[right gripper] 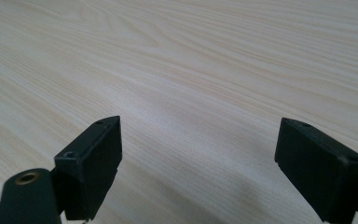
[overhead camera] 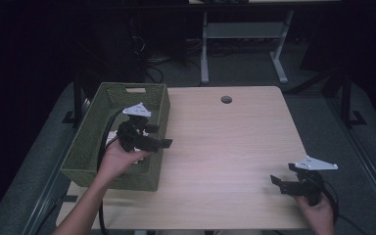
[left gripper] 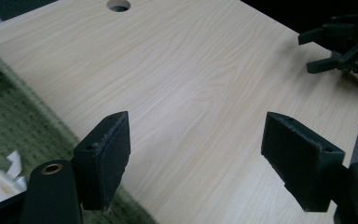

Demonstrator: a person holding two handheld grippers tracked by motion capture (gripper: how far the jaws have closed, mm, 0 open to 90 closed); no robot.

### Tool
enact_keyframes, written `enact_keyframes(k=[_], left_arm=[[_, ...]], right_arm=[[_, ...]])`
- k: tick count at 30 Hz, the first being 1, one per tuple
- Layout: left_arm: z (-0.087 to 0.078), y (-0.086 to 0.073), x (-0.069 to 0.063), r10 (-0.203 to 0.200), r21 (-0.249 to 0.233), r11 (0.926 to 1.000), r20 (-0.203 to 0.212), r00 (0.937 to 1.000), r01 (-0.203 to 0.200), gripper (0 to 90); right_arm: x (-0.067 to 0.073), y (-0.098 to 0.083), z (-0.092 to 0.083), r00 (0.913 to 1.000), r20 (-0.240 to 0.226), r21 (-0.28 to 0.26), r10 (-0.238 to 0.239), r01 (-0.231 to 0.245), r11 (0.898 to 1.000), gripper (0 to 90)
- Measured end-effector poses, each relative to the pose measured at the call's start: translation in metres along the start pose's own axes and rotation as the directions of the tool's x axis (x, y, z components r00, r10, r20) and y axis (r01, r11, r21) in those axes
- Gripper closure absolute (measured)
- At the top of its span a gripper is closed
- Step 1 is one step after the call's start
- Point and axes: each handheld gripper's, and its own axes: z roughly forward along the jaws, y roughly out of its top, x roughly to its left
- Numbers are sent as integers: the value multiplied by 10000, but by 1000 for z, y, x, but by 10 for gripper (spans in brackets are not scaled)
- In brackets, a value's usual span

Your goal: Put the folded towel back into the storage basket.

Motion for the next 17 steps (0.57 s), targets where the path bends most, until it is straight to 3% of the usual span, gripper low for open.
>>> enact_keyframes(k=[17], left_arm=[[26, 3, -45, 647, -163, 9978, 580, 9962, -639, 232]], right_arm=[[0, 0, -1, 10000, 0, -16, -12, 12, 10000, 144]])
